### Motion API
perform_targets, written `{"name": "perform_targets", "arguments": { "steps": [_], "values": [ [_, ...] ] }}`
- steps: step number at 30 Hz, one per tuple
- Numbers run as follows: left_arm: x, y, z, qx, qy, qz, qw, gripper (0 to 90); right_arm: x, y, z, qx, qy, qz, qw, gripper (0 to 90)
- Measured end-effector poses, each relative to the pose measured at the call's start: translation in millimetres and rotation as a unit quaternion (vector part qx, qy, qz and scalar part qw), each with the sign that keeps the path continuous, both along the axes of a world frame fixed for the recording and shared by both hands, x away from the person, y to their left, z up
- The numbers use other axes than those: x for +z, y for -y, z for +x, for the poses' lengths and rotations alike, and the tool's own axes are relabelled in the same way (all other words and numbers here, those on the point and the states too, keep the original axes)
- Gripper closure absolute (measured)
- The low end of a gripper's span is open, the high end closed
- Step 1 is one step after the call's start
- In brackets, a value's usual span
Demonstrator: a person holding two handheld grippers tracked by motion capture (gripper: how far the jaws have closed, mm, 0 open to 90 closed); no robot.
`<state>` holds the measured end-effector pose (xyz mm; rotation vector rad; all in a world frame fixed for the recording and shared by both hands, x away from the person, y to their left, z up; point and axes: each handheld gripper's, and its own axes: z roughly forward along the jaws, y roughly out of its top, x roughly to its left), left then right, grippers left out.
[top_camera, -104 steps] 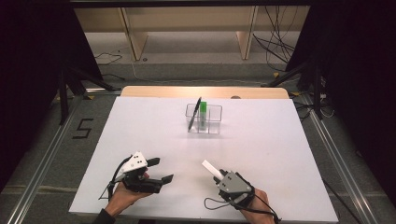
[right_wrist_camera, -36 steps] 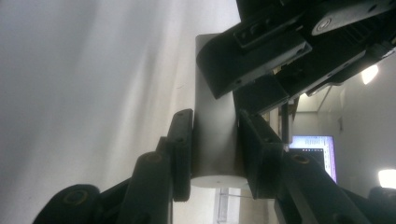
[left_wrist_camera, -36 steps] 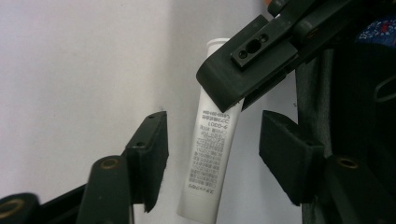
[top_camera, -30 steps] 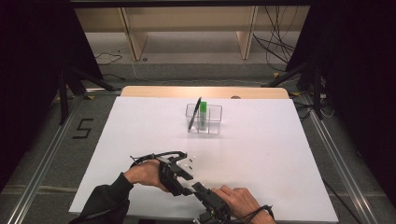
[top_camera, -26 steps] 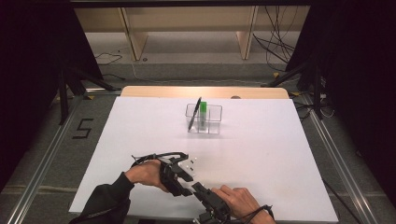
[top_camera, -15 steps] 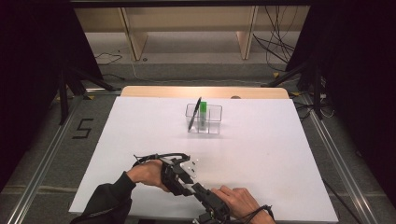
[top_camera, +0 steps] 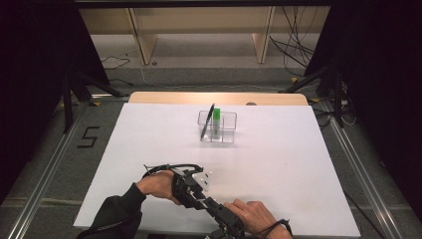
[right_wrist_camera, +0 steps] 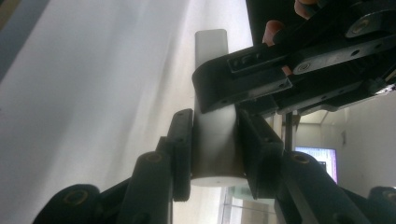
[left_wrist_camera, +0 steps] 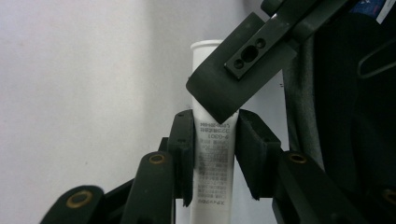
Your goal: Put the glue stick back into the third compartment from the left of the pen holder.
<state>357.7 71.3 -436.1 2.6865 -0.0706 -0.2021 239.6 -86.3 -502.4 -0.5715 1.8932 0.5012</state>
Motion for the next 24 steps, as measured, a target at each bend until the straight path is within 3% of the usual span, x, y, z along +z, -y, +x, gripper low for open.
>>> {"name": "perform_targets", "arguments": {
  "steps": [4,7,9,11,13,16,21,22,24],
  "values": [
    [-2.0,-1.2,0.6,0.01,-0.019,-0.006,0.9998,69.1,0.9,0.6,-0.6,0.002,-0.007,0.001,1.0,66.1],
    [-3.5,-4.0,2.1,0.02,-0.023,-0.007,0.9995,69.3,4.8,3.8,0.8,-0.009,-0.016,0.008,0.9998,56.8],
    [-4.5,-6.7,3.1,0.03,-0.031,-0.021,0.9988,69.4,8.0,7.9,2.0,-0.019,-0.025,0.022,0.9993,52.5],
    [-4.8,-9.0,4.5,0.036,-0.024,-0.014,0.999,69.4,11.5,12.3,2.8,-0.025,-0.027,0.036,0.9987,49.1],
    [-2.8,-13.8,7.6,0.054,-0.024,-0.023,0.998,69.4,14.5,17.1,3.8,-0.039,-0.035,0.059,0.9969,47.5],
    [1.0,-21.9,10.1,0.074,-0.019,-0.039,0.9963,69.4,19.1,25.8,6.0,-0.052,-0.049,0.096,0.9929,45.3],
    [4.3,-31.2,15.9,0.12,-0.007,-0.066,0.9906,69.4,20.6,37.0,10.7,-0.093,-0.073,0.148,0.9818,42.2],
    [4.0,-32.3,17.1,0.133,-0.007,-0.074,0.9884,69.4,21.2,37.8,12.2,-0.101,-0.079,0.158,0.979,41.3],
    [4.6,-34.0,20.6,0.154,-0.005,-0.083,0.9846,69.4,22.5,40.3,14.1,-0.122,-0.098,0.185,0.9702,40.0]
  ]
}}
